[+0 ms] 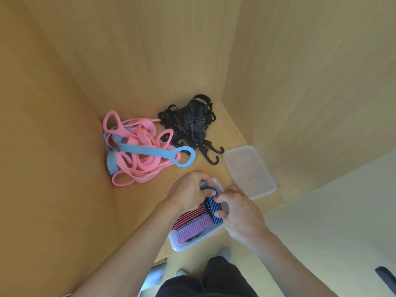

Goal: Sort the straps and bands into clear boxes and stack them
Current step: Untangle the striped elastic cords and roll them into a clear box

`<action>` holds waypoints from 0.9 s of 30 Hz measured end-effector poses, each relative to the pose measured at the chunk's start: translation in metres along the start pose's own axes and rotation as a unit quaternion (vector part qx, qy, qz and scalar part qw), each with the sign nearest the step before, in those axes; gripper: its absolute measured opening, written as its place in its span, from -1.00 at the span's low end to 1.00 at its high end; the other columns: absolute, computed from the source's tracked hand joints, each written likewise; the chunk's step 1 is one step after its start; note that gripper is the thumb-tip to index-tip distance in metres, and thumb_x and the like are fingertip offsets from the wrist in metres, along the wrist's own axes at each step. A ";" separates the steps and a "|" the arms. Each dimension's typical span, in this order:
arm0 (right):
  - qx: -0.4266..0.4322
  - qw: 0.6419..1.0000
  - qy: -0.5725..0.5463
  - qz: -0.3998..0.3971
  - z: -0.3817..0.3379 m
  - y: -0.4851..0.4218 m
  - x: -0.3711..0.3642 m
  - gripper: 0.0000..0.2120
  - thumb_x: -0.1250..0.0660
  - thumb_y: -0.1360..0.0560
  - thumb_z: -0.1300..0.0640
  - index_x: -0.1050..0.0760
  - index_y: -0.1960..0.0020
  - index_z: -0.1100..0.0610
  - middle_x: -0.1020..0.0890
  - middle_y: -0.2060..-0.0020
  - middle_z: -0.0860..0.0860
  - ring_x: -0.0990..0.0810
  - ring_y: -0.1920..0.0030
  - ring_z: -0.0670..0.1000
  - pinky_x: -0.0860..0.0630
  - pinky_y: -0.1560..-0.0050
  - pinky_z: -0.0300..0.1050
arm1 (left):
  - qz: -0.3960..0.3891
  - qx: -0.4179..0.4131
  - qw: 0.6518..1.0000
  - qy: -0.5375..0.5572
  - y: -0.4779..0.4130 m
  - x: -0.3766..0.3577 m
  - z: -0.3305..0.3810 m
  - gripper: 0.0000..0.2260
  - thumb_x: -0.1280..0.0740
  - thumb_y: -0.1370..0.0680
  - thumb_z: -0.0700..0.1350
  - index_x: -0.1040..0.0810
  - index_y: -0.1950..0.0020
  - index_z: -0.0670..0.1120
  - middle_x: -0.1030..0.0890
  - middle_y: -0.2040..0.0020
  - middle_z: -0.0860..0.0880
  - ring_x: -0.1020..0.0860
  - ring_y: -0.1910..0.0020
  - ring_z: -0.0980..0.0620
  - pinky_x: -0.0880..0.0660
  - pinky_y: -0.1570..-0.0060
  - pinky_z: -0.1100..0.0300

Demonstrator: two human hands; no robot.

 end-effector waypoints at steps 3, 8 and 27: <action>-0.007 1.000 -0.001 -0.001 0.000 -0.001 0.002 -0.77 -0.44 -0.53 0.09 -0.56 -0.18 -0.04 -0.46 -0.17 -0.17 -0.58 -0.10 -0.05 -0.48 -0.10 -0.09 | -0.001 -0.006 1.000 0.001 0.000 0.001 0.001 -0.86 -0.50 -0.48 0.03 -0.56 0.20 0.18 -0.57 0.07 0.19 -0.53 0.05 0.15 -0.48 0.04 0.17; 0.005 1.000 -0.002 -0.004 -0.002 0.001 0.008 -0.74 -0.47 -0.51 0.02 -0.56 -0.18 -0.07 -0.46 -0.17 -0.17 -0.56 -0.13 -0.07 -0.48 -0.12 -0.10 | 0.007 -0.040 0.998 -0.043 0.011 0.003 0.005 -0.94 -0.43 -0.52 0.05 -0.59 0.03 0.17 -0.58 0.00 0.19 -0.50 -0.05 0.13 -0.50 -0.08 0.07; 0.135 0.989 -0.061 -0.010 0.017 -0.007 0.018 -0.80 -0.37 -0.56 0.06 -0.55 -0.18 -0.04 -0.43 -0.09 -0.15 -0.47 -0.17 -0.13 -0.41 -0.22 -0.23 | 0.117 -0.020 0.988 -0.098 0.070 -0.001 0.019 -0.68 -0.34 -0.58 -0.05 -0.53 -0.34 0.06 -0.41 -0.44 0.10 -0.27 -0.46 0.14 0.04 -0.32 0.58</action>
Point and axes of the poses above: each hand's wrist, its own y-axis away from the middle knuckle, its own x-axis out of the back of the hand, z = x × y, the point moved 3 cm from there along -y, towards the middle knuckle
